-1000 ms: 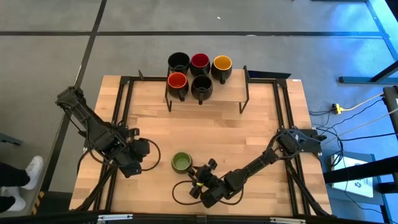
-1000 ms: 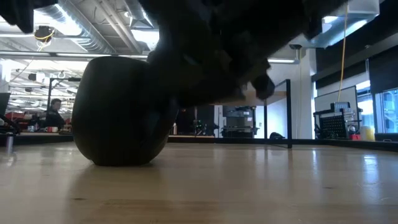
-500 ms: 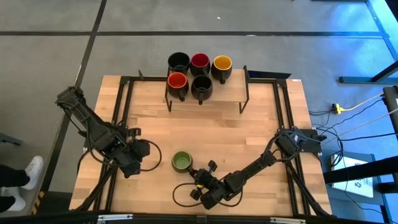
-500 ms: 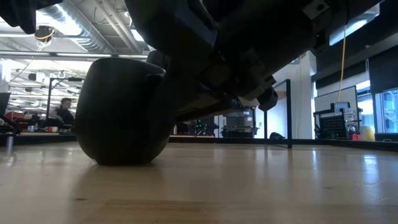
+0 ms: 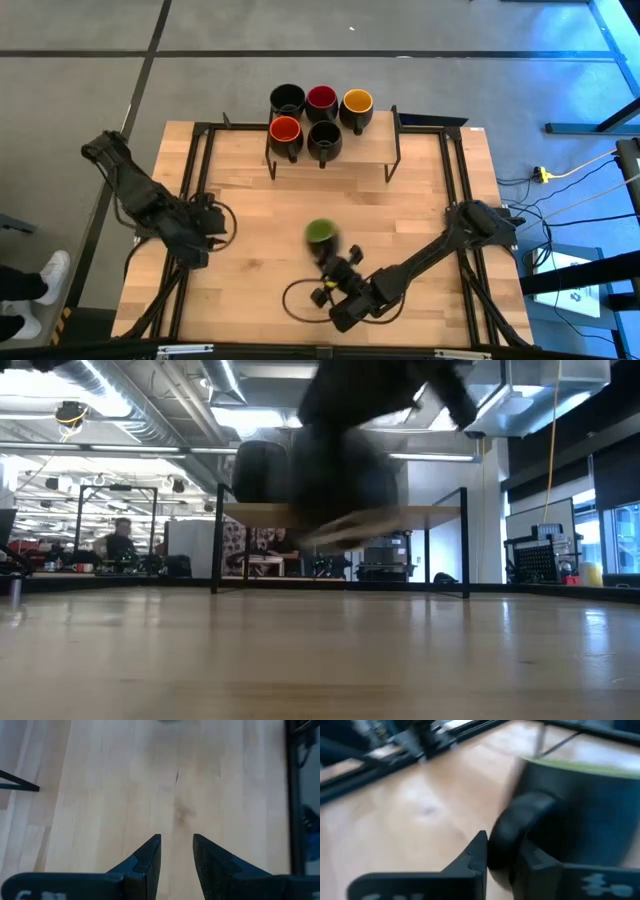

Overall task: Place coffee mugs
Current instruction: Put the green mug on the shelf

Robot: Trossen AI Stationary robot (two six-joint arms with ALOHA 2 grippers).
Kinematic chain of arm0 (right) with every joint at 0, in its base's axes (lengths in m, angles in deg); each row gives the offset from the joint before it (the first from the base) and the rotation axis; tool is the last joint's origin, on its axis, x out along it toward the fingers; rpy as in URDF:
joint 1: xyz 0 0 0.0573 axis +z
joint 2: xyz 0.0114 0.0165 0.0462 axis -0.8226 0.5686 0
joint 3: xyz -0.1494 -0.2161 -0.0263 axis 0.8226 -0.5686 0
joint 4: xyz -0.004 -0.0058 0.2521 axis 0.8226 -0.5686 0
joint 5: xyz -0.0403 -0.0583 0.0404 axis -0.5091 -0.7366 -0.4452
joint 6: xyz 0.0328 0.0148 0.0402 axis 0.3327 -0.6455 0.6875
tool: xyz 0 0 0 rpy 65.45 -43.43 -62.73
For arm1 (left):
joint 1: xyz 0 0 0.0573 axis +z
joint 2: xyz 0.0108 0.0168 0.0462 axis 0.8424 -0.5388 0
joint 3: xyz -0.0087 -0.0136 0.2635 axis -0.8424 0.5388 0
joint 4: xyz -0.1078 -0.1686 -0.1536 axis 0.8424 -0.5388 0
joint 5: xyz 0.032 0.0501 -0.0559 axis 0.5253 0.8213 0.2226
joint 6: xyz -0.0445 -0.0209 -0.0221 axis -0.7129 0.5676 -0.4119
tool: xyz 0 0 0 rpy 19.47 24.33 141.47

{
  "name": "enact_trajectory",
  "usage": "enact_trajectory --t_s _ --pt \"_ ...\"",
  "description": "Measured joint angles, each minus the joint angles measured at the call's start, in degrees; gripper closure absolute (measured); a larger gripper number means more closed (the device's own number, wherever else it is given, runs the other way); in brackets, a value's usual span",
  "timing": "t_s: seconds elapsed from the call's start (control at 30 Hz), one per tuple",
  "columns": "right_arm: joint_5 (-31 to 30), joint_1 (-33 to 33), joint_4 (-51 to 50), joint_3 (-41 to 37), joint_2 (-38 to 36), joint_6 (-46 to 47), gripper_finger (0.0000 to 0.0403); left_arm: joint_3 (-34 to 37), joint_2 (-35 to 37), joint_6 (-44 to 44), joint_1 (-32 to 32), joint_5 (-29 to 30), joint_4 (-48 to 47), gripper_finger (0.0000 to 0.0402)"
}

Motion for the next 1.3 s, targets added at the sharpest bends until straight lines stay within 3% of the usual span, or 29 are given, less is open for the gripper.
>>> enact_trajectory --t_s 0.13,0.4,0.83,1.0,1.3 --pt "-3.0 -0.3 -12.5 0.0 -5.2 8.3 0.0397 0.0 3.8 0.0 0.0 1.4 0.0 0.0294" --pt "-4.0 -3.4 -27.9 0.0 -13.9 16.7 0.0397 0.0 6.4 3.6 0.0 3.9 0.4 0.0294" --pt "3.0 -9.1 -30.3 0.0 -19.1 4.5 0.0397 0.0 6.4 8.7 0.0 4.5 0.5 0.0294" --pt "2.9 -8.5 -23.7 -1.3 -19.0 1.6 0.0397 0.0 6.4 8.9 0.0 5.6 0.5 0.0294" --pt "4.3 -6.4 15.2 -18.1 -18.5 -12.1 0.0397 0.0 6.4 9.2 0.0 9.5 4.4 0.0294"
